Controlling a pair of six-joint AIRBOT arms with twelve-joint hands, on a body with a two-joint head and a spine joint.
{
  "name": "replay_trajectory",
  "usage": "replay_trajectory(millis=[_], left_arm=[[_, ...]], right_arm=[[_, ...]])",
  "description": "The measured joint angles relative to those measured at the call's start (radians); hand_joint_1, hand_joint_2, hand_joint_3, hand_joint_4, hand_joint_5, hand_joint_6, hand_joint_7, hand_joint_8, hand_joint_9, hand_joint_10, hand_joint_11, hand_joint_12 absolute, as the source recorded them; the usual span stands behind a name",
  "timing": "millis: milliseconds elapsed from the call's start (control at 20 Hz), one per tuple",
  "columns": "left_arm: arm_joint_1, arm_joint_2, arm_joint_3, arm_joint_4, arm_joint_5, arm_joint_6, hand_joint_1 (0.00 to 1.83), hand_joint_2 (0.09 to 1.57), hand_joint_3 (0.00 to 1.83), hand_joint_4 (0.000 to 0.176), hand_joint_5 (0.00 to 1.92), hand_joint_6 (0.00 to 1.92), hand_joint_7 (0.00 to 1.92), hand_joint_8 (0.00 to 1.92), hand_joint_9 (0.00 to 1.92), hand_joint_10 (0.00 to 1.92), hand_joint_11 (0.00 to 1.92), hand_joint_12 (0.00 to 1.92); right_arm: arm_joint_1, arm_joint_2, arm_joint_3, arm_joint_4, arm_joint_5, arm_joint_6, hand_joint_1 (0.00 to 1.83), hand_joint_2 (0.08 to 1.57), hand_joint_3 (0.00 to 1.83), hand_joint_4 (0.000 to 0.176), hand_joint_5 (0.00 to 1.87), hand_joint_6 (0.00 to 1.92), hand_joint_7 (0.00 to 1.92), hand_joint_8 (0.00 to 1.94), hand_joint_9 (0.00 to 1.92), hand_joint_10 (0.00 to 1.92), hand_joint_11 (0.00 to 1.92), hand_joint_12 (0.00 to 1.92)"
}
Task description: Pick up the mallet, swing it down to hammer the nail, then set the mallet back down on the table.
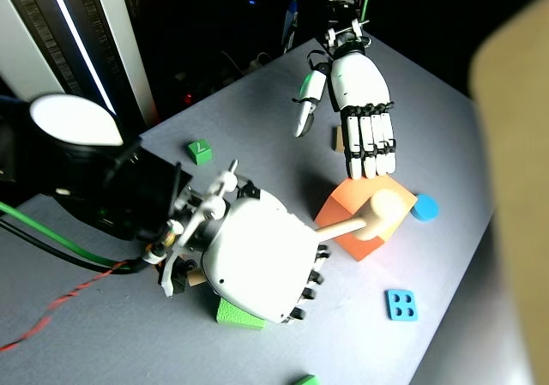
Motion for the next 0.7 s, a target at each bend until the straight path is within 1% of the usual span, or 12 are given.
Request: replay_trajectory(millis=[100,150,250,350,450,500,600,700], left_arm=[[0.0,0.0,0.0,0.0,0.0,0.0,0.0,1.21,0.0,0.0,0.22,0.01,0.19,0.01,0.17,0.01,0.13,0.04],[0.0,0.0,0.0,0.0,0.0,-0.001,0.0,1.21,0.0,0.0,0.22,0.01,0.2,0.01,0.17,0.01,0.13,0.04],[-0.002,0.0,0.0,0.0,0.002,-0.001,0.0,1.21,0.0,0.0,0.21,0.0,0.18,0.0,0.17,0.0,0.12,0.04],[-0.004,0.0,0.0,0.0,0.003,-0.002,0.0,1.21,0.0,0.0,0.22,0.01,0.19,0.01,0.17,0.01,0.13,0.04],[-0.008,0.0,0.0,0.0,0.004,-0.004,0.0,1.21,0.0,0.0,0.21,0.0,0.18,0.0,0.17,0.0,0.11,0.03],[-0.01,0.0,0.0,0.0,0.008,-0.004,0.0,1.21,0.0,0.0,0.21,0.0,0.19,0.0,0.17,0.0,0.12,0.04],[-0.018,0.004,0.0,0.0,0.021,-0.004,0.0,1.21,0.0,0.0,0.22,0.0,0.19,0.01,0.17,0.0,0.12,0.03],[-0.024,0.018,-0.001,0.008,0.04,-0.004,0.0,1.21,0.0,0.0,0.23,0.01,0.2,0.01,0.18,0.01,0.13,0.04]], right_arm=[[0.0,0.057,-0.082,-0.067,0.013,-0.015,0.22,1.57,0.05,0.0,1.14,1.92,1.39,1.94,1.49,1.92,1.6,1.92],[-0.002,0.085,-0.122,-0.13,0.013,-0.026,0.21,1.57,0.04,0.0,1.14,1.92,1.39,1.94,1.49,1.92,1.6,1.92],[-0.008,0.112,-0.171,-0.226,0.001,-0.038,0.27,1.57,0.03,0.0,1.15,1.92,1.39,1.94,1.5,1.92,1.6,1.92],[-0.027,0.126,-0.187,-0.245,0.04,-0.04,0.29,1.57,0.02,0.0,1.15,1.92,1.39,1.94,1.49,1.92,1.59,1.92],[-0.058,0.136,-0.193,-0.289,0.088,-0.029,0.27,1.57,0.02,0.0,1.14,1.92,1.38,1.94,1.49,1.92,1.59,1.92],[-0.075,0.145,-0.194,-0.341,0.111,-0.011,0.27,1.57,0.02,0.0,1.14,1.92,1.38,1.94,1.48,1.92,1.59,1.92],[-0.103,0.163,-0.194,-0.433,0.141,0.056,0.27,1.57,0.01,0.0,1.15,1.92,1.38,1.94,1.48,1.92,1.59,1.92],[-0.139,0.167,-0.193,-0.547,0.146,0.134,0.27,1.57,0.01,0.0,1.15,1.92,1.38,1.94,1.49,1.92,1.59,1.92]])
